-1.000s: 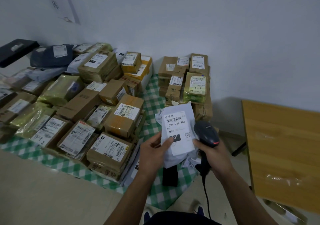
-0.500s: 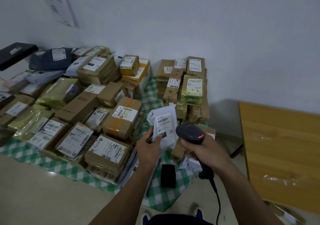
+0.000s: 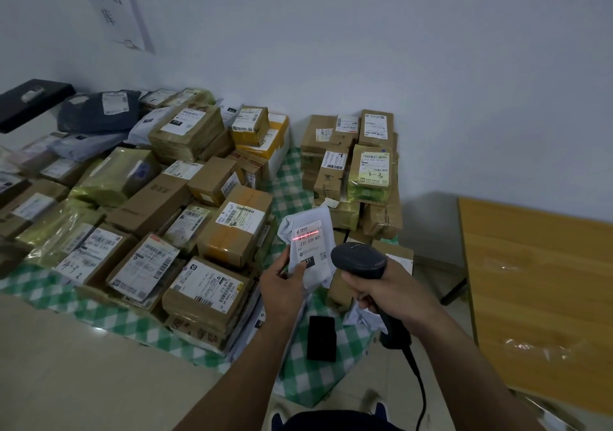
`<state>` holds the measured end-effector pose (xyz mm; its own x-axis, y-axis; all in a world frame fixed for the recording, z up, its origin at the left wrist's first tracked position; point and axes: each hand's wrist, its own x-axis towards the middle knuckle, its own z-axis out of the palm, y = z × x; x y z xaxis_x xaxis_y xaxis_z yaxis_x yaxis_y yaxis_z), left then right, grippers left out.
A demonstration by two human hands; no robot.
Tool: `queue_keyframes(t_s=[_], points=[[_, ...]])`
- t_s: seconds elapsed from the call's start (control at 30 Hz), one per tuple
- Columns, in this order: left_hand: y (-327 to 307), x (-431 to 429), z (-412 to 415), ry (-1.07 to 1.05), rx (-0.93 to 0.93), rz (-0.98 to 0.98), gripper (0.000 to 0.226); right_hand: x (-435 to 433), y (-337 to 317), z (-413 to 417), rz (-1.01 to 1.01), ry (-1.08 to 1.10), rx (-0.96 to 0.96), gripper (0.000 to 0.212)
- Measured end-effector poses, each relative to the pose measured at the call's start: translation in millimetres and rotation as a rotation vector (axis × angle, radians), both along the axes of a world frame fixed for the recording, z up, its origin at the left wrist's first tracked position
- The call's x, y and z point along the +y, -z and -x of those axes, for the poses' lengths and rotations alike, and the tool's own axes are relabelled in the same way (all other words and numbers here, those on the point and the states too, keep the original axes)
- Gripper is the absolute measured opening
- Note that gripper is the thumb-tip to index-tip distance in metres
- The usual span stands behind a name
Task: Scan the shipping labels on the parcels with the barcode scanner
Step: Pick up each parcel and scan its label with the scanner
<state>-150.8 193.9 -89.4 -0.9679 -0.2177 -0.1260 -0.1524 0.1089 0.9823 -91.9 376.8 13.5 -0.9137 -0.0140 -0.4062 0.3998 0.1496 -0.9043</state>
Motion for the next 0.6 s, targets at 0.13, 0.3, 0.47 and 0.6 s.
queue_keyframes(t_s=[0.13,0.3,0.47,0.6], points=[[1.2,-1.3,0.9,0.001,-0.006,0.014,0.045,-0.5,0.3,1.1,-0.005,-0.002,-0.013,0.021],[1.2,-3.0,1.2,0.011,-0.002,-0.004,0.045,-0.9,-0.1,1.7,0.010,-0.008,-0.011,0.021],[0.8,-16.3,0.8,0.037,-0.006,0.082,0.043,-1.3,-0.2,0.9,-0.019,0.016,0.002,0.029],[0.1,-42.1,-13.4,0.084,-0.040,0.274,0.037,-2.7,6.7,1.2,-0.010,0.036,-0.020,0.033]])
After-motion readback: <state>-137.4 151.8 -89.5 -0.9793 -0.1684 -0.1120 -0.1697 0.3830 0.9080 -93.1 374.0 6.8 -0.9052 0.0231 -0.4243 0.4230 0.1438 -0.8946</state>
